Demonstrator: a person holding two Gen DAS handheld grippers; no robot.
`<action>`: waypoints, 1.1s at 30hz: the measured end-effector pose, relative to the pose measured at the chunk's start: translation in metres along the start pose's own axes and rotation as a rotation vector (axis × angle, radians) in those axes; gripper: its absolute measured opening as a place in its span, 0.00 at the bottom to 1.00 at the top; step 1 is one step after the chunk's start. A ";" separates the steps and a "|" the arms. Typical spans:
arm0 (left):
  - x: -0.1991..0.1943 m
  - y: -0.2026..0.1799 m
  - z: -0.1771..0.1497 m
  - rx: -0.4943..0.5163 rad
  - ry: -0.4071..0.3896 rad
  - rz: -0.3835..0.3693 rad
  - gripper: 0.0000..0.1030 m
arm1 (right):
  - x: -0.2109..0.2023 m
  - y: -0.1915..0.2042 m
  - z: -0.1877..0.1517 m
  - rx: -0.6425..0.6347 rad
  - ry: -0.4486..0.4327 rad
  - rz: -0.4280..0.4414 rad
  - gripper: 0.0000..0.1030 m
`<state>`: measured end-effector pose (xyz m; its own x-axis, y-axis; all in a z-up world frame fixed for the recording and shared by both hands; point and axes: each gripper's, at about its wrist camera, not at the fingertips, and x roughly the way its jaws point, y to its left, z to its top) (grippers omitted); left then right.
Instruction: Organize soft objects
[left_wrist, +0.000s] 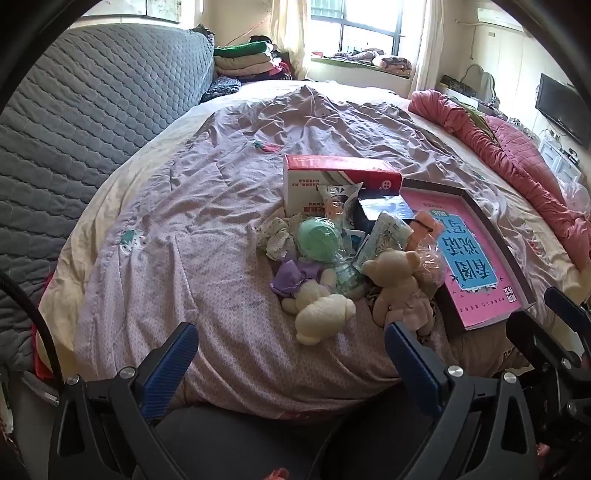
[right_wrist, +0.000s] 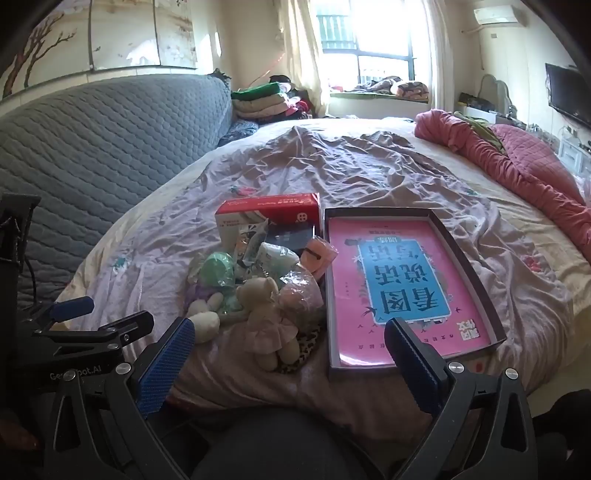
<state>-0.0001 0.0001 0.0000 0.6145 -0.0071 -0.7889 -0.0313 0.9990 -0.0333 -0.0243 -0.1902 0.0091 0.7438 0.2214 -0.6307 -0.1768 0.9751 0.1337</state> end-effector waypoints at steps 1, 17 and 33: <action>0.000 0.000 0.000 0.001 -0.001 0.002 0.99 | 0.001 0.000 0.000 0.000 0.001 -0.001 1.00; 0.001 0.000 -0.005 0.003 -0.001 0.002 0.99 | -0.002 0.000 -0.003 -0.010 0.020 -0.018 1.00; -0.001 -0.001 0.000 -0.006 -0.003 -0.001 0.99 | 0.005 -0.001 -0.002 -0.016 0.025 -0.016 1.00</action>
<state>-0.0003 -0.0008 0.0007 0.6173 -0.0078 -0.7867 -0.0357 0.9986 -0.0379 -0.0222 -0.1898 0.0042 0.7301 0.2052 -0.6518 -0.1756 0.9782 0.1112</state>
